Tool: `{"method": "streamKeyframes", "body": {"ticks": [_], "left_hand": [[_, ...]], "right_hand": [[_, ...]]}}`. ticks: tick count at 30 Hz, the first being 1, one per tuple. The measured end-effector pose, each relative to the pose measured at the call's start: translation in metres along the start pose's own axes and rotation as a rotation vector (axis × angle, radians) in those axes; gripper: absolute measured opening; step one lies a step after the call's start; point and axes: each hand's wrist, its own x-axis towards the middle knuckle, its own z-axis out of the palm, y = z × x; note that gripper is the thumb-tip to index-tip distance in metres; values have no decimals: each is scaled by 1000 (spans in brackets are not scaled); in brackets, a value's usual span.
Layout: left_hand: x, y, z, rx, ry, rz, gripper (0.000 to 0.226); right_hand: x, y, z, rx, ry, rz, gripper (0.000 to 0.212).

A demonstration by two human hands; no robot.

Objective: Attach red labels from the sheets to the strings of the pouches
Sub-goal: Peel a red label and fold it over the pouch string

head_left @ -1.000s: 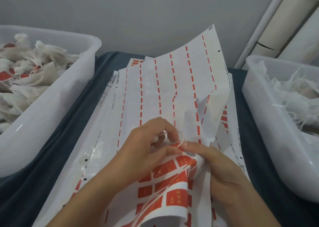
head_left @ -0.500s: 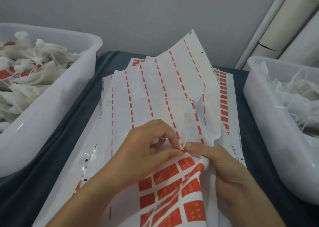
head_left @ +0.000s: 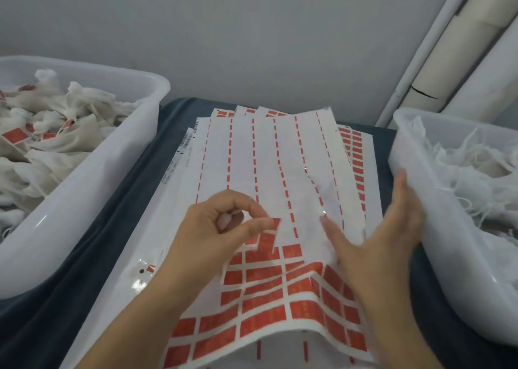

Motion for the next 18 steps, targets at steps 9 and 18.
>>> {"method": "streamKeyframes", "body": {"ticks": [9, 18], "left_hand": [[-3, -8, 10, 52, -107, 25, 32], [-10, -3, 19, 157, -159, 145, 24]], "right_hand": [[-16, -9, 5, 123, -352, -188, 29], [-3, -1, -5, 211, -140, -26, 18]]}}
